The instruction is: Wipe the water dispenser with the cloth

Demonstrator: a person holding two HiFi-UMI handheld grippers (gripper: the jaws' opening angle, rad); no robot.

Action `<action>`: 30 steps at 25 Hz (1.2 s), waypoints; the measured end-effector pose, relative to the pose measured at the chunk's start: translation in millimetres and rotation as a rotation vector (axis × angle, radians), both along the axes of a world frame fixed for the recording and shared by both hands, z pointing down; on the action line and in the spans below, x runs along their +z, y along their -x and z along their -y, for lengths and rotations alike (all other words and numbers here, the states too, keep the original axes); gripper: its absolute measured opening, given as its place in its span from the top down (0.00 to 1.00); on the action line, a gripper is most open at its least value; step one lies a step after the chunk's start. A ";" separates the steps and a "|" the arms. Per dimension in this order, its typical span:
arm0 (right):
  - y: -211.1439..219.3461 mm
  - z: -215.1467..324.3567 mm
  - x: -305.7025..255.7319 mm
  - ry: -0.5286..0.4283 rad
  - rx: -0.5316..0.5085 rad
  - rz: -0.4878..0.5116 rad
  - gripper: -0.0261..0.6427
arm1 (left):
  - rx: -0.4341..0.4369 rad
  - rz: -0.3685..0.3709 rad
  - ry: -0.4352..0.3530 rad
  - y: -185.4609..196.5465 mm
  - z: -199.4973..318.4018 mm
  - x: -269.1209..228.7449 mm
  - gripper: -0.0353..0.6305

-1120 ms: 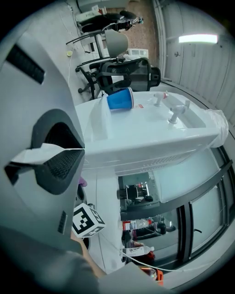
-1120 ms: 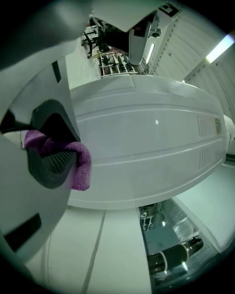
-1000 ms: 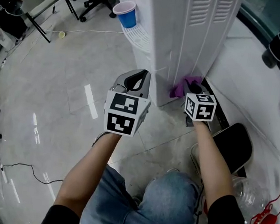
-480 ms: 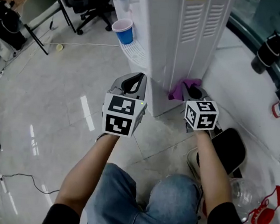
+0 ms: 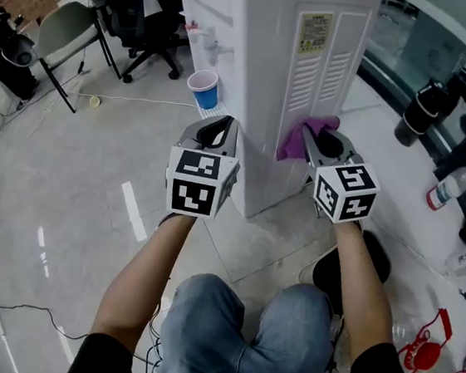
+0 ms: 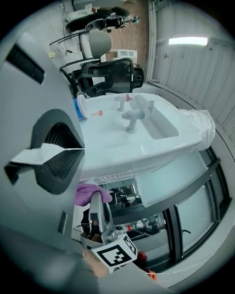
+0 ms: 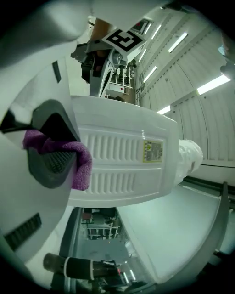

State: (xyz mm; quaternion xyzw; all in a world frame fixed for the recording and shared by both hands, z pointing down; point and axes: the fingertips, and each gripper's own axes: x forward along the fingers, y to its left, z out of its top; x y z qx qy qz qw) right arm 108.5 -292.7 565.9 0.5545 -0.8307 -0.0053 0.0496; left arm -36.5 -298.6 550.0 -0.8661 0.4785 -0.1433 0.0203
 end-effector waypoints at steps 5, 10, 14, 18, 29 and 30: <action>4.8 -2.4 -60.7 -0.078 -0.034 -0.036 0.91 | 0.002 -0.022 -0.024 -3.5 5.6 -34.2 0.90; 14.2 -7.2 -119.5 -0.143 -0.064 -0.057 0.91 | 0.015 -0.047 -0.029 -4.4 6.7 -69.2 0.90; 26.5 -12.1 -169.8 -0.193 -0.114 -0.037 0.91 | 0.010 -0.064 -0.052 -4.3 9.0 -95.0 0.90; 41.0 -19.3 -218.4 -0.242 -0.169 0.000 0.91 | -0.003 -0.076 -0.063 -1.7 9.5 -112.5 0.90; 65.5 -25.2 -316.4 -0.333 -0.227 0.106 0.91 | -0.022 -0.066 -0.102 8.9 3.8 -145.4 0.90; 68.6 -24.5 -320.7 -0.338 -0.232 0.114 0.91 | -0.022 -0.068 -0.106 9.2 3.2 -147.2 0.90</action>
